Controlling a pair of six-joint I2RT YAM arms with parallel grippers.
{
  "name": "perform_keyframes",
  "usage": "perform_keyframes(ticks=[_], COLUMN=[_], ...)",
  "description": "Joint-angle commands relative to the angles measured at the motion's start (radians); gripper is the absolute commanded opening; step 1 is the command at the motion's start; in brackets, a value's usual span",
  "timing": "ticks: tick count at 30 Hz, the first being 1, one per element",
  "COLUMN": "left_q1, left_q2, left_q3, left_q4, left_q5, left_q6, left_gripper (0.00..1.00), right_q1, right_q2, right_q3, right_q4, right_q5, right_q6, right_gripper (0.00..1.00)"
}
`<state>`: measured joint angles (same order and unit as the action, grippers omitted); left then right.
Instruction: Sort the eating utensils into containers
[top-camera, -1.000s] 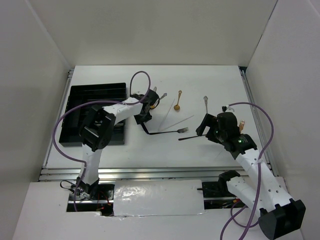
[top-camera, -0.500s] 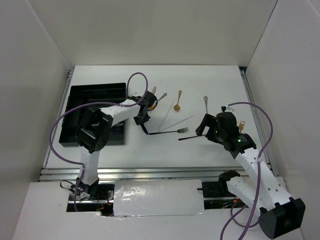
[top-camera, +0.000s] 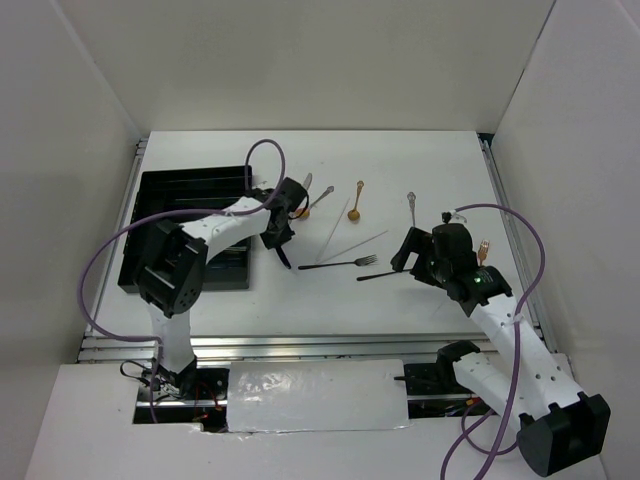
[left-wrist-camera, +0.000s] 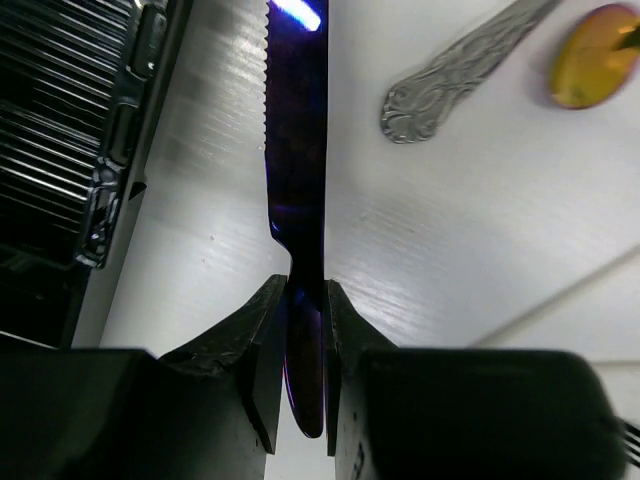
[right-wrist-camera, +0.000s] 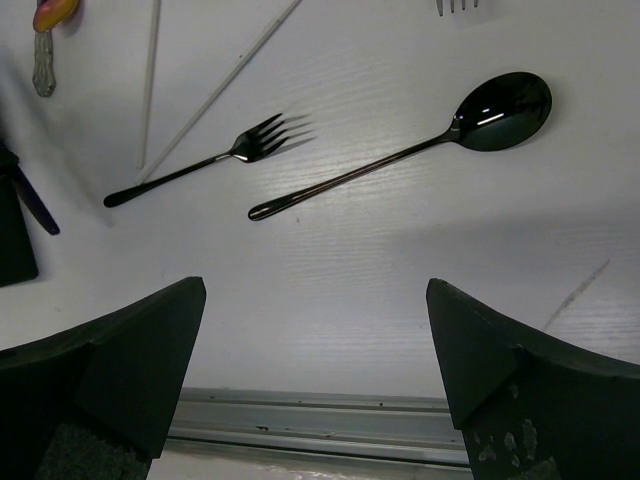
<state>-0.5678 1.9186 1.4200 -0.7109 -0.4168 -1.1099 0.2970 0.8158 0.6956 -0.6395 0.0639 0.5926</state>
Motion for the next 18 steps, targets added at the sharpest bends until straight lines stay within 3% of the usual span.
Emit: perform_keyframes(ticks=[1,11,18], left_q1=[-0.001,-0.017,-0.014], left_q2=[-0.093,-0.148,-0.176], left_q3=[0.013,0.074,0.152], left_q4=[-0.004,-0.004,-0.058], left_q5=[-0.022,-0.002,-0.074], left_q6=[-0.002,0.015,-0.087], left_gripper=[0.00,0.00,0.00], right_q1=[0.008,0.010,0.010], right_q2=[-0.004,-0.003,-0.010], right_q3=[0.036,0.016,0.001], right_q4=[0.035,0.052,0.055], right_q5=[0.008,-0.004,-0.003], right_q6=[-0.016,-0.010,-0.011], right_gripper=[1.00,1.00,1.00])
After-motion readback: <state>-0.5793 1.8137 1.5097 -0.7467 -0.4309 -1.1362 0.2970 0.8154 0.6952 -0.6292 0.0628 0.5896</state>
